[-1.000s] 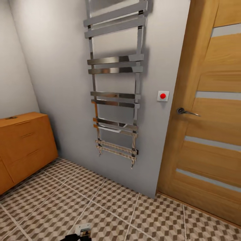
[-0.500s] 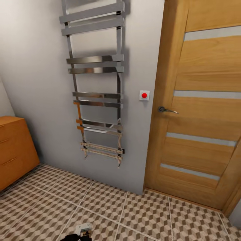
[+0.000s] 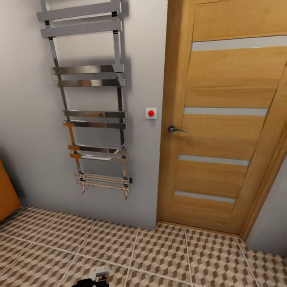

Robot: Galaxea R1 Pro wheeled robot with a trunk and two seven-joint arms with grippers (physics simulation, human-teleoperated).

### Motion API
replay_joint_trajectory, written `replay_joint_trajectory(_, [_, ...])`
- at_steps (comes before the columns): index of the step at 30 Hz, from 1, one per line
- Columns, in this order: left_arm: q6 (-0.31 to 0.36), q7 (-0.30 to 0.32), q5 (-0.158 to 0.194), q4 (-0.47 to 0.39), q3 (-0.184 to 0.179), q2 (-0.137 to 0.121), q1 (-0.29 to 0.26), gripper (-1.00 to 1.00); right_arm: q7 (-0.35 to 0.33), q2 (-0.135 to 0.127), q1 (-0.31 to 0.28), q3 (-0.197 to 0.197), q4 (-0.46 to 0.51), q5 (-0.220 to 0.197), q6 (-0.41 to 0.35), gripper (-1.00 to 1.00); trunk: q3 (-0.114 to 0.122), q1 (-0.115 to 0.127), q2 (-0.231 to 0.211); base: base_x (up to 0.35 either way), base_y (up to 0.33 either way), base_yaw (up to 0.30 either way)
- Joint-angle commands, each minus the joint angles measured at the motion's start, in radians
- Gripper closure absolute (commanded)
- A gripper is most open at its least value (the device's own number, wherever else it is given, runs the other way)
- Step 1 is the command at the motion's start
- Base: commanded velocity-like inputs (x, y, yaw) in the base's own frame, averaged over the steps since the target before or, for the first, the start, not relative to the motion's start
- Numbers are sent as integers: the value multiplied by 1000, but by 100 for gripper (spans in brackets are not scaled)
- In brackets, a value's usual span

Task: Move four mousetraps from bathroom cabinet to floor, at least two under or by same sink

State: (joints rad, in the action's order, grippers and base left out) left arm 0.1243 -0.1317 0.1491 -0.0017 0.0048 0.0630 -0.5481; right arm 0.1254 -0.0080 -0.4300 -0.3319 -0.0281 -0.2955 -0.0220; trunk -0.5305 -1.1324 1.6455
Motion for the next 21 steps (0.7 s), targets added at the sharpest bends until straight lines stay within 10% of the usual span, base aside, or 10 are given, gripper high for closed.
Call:
replay_joint_trajectory(1, [3, -5, 7, 0, 0, 0, 0, 100, 0, 0, -1, -9, -1, -11, -1, 100, -1, 0, 1, 0, 0, -290])
replay_joint_trajectory(21, [2, -4, 6, 0, 0, 1, -1, 100, 0, 0, -1, -9, -1, -11, -1, 100, -1, 0, 1, 0, 0, -290])
